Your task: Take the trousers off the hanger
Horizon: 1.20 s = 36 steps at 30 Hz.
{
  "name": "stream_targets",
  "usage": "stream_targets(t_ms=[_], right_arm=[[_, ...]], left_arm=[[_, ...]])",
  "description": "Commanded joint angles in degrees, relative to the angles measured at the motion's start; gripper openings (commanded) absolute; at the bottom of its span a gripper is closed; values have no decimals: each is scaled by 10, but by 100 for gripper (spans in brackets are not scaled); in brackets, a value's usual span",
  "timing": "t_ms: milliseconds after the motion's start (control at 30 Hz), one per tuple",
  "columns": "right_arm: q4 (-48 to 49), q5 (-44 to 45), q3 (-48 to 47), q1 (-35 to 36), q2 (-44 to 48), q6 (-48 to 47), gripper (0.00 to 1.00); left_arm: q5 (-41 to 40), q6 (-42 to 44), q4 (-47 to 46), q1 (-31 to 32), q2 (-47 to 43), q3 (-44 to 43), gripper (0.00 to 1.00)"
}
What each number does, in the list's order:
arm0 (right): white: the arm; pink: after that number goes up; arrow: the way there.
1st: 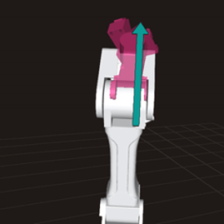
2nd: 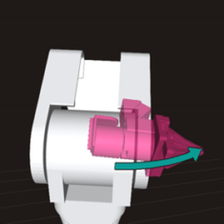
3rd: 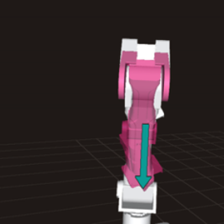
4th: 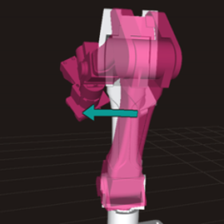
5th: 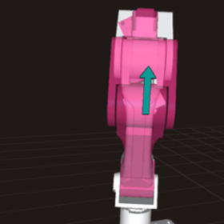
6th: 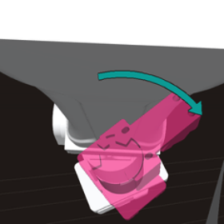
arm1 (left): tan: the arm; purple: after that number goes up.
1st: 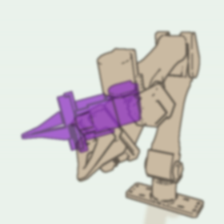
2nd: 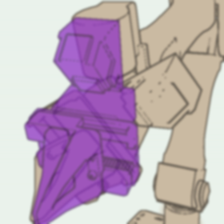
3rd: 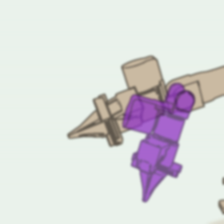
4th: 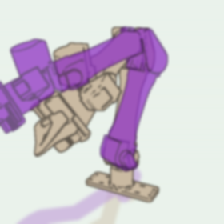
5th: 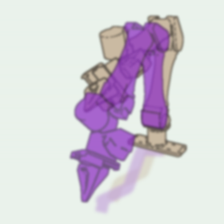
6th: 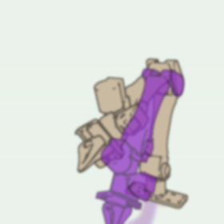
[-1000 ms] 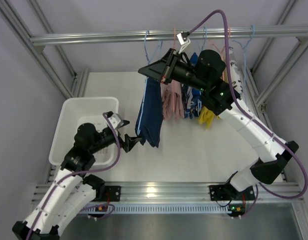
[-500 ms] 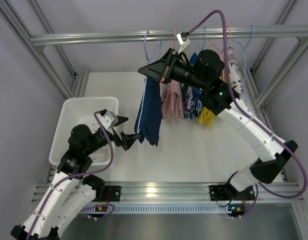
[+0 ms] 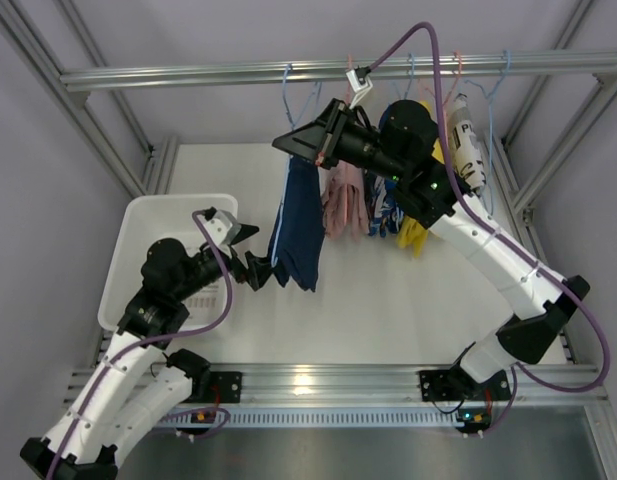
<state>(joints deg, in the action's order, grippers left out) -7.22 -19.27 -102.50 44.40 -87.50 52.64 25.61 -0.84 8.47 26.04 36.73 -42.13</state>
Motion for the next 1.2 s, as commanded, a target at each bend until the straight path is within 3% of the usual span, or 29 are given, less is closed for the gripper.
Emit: stream_targets(t_ms=[0,367,667,1000,1167], right_arm=[[60,6,-40,5,6,5,0],[59,9,-51,4,-1,4,0],[58,7,-53,9,-5,10,0],[56,3,-50,9,-1,13,0],[58,1,-34,9,3,16,0]], left_arm=[[15,-4,-46,5,-9,-16,96],[44,38,7,6,-40,-8,97],[-21,32,-20,8,-6,-13,95],[-92,28,-58,12,3,-6,82],[-86,-12,-79,12,3,-3,75]])
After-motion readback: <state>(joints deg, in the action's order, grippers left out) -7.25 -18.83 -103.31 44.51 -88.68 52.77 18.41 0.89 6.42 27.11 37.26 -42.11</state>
